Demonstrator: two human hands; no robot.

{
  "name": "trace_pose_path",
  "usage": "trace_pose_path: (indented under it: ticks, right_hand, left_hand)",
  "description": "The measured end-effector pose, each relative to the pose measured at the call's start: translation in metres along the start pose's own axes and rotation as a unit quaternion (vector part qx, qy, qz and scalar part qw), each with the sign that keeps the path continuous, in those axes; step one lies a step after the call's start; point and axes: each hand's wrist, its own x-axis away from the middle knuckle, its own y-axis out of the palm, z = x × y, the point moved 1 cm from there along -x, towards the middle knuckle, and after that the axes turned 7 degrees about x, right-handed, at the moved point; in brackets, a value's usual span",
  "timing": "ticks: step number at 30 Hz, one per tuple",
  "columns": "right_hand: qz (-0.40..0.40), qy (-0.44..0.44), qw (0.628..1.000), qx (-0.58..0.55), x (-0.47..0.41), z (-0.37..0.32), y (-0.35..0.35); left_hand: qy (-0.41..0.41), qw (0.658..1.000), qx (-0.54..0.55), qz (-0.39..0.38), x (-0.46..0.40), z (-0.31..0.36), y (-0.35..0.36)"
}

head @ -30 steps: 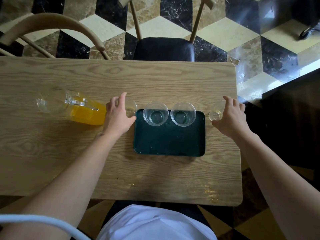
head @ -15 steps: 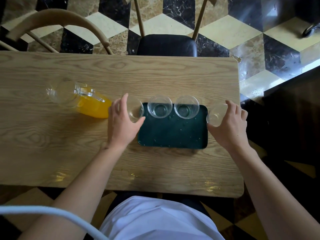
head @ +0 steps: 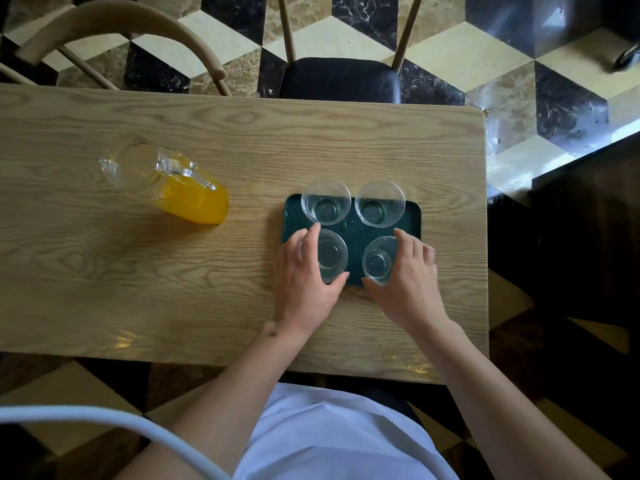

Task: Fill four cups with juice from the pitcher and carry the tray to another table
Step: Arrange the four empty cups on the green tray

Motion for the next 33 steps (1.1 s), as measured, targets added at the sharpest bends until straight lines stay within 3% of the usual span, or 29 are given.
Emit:
trace_pose_path:
  ticks: [33]
  right_hand:
    - [-0.032, -0.051, 0.996, 0.071, 0.007, -0.007, 0.013]
  left_hand:
    - [0.030, 0.997, -0.031, -0.071, 0.009, -0.014, 0.009]
